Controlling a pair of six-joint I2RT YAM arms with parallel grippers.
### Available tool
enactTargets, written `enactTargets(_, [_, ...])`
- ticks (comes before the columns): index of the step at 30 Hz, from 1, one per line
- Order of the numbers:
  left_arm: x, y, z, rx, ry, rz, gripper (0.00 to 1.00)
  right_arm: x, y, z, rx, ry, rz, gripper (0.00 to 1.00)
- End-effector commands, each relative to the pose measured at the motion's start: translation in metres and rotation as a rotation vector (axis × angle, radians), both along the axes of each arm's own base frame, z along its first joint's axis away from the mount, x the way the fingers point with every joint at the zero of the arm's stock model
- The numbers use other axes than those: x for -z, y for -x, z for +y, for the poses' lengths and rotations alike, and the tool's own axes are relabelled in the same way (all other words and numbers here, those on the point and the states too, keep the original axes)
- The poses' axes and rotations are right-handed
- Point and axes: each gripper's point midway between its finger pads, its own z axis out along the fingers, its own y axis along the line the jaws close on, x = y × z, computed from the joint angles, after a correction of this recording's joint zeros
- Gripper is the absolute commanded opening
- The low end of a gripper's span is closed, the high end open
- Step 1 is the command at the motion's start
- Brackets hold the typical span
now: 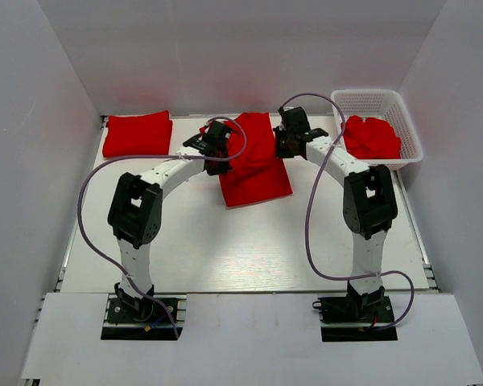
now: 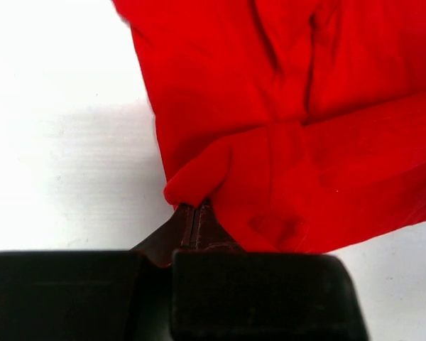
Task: Fold and stack the t-shirts
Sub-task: Fold the folded rectangular tshirt in 1/3 of the way
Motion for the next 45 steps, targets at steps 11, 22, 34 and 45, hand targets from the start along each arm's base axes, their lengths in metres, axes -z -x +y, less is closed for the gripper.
enactTargets(11, [0.0, -0.038, -0.004, -0.002, 0.053, -0.073, 0.19, -0.001, -0.048, 0.013, -0.008, -0.073, -0.068, 0.17])
enactTargets(22, [-0.053, -0.05, 0.033, -0.105, 0.015, -0.166, 1.0, -0.044, -0.044, 0.02, -0.104, -0.112, -0.152, 0.9])
enactTargets(34, [-0.033, 0.034, 0.045, -0.016, 0.067, -0.113, 1.0, -0.008, 0.047, 0.036, -0.323, -0.187, 0.006, 0.9])
enactTargets(45, [-0.033, 0.093, 0.082, -0.06, 0.035, -0.106, 1.0, 0.036, 0.054, 0.081, -0.448, -0.134, 0.075, 0.9])
